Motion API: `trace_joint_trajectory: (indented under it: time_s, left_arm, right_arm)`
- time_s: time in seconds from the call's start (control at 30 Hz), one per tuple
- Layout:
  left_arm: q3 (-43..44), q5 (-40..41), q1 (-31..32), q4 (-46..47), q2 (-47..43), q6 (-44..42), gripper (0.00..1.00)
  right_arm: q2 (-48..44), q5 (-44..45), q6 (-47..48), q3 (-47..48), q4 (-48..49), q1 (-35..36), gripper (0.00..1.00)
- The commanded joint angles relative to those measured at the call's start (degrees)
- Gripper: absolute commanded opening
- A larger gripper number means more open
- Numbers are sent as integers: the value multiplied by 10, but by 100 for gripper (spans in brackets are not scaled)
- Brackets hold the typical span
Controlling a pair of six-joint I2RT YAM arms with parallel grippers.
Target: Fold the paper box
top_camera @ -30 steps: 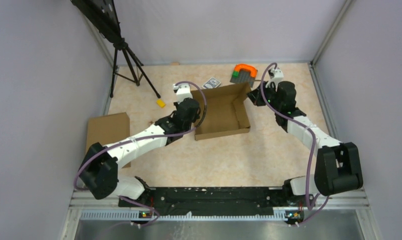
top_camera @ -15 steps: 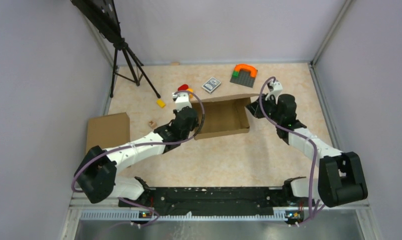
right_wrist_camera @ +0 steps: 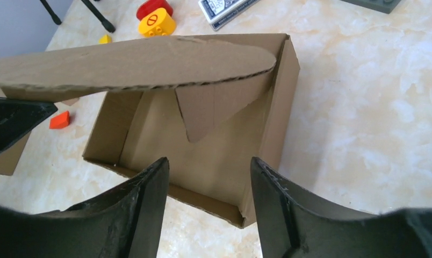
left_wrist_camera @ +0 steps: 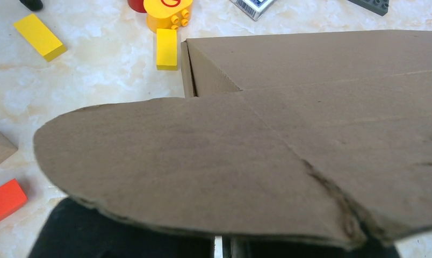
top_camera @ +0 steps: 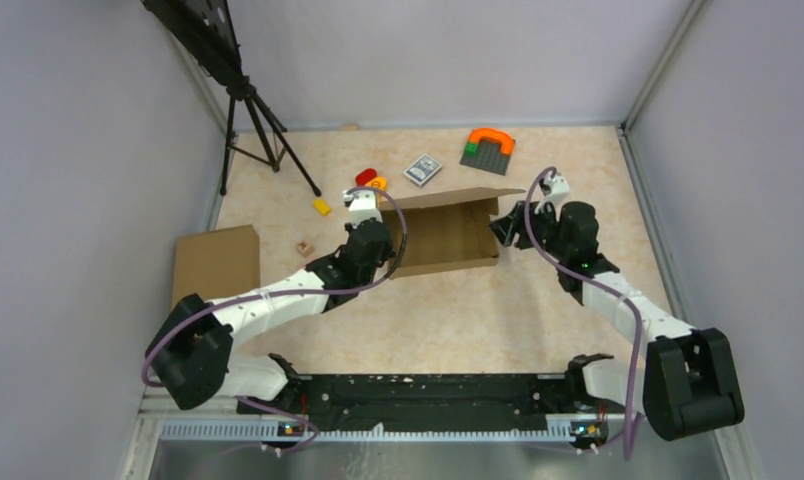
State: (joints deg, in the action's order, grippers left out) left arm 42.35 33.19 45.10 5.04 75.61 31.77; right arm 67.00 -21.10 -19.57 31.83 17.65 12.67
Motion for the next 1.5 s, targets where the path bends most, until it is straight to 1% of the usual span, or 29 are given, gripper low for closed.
trace_joint_trajectory:
  time_s: [0.0,0.1,0.17,0.23,0.33,0.43,0.5,0.57,0.8,0.9,1.0,1.03,1.17,1.27,1.4,1.47]
  left_arm:
    - [-8,-8,2,23,-14,-9,0]
    - [-9,-10,2,25,-13,-13,0]
    - [-8,-12,2,26,-13,-14,0]
    - [-8,-13,2,27,-13,-16,0]
    - [-7,-14,2,28,-12,-20,0]
    - [-6,-18,2,29,-15,-22,0]
    - [-5,-23,2,29,-16,-25,0]
    - [-3,-24,2,25,-15,-27,0]
    - [1,-30,2,20,-13,-29,0]
    - [5,-38,2,17,-5,-36,0]
    - [8,-39,2,14,0,-36,0]
    - [8,-40,2,14,-1,-38,0]
    - [10,-49,2,3,-4,-47,0]
    - [11,-63,2,-15,-12,-56,1]
    - [7,-91,2,-37,-30,-70,11]
    - [5,-95,2,-47,-42,-75,20]
  right_arm:
    - [-42,-16,5,-15,5,5,58]
    - [-76,-16,10,-30,-10,5,59]
    - [-116,-12,15,-45,-10,5,59]
    - [-150,-18,28,-51,-20,4,63]
    - [-188,-2,43,-32,-72,5,63]
    - [-210,32,45,10,-114,5,63]
    - [-211,49,43,45,-139,5,59]
    - [-197,52,43,85,-160,5,58]
    - [-96,28,33,252,-226,6,56]
    - [-53,30,33,301,-245,17,55]
    - [5,27,48,345,-284,42,46]
    - [25,28,54,355,-300,54,45]
    - [77,49,82,369,-338,112,45]
    - [99,63,90,354,-350,128,45]
    - [110,76,98,322,-356,127,45]
    - [108,77,99,306,-349,127,46]
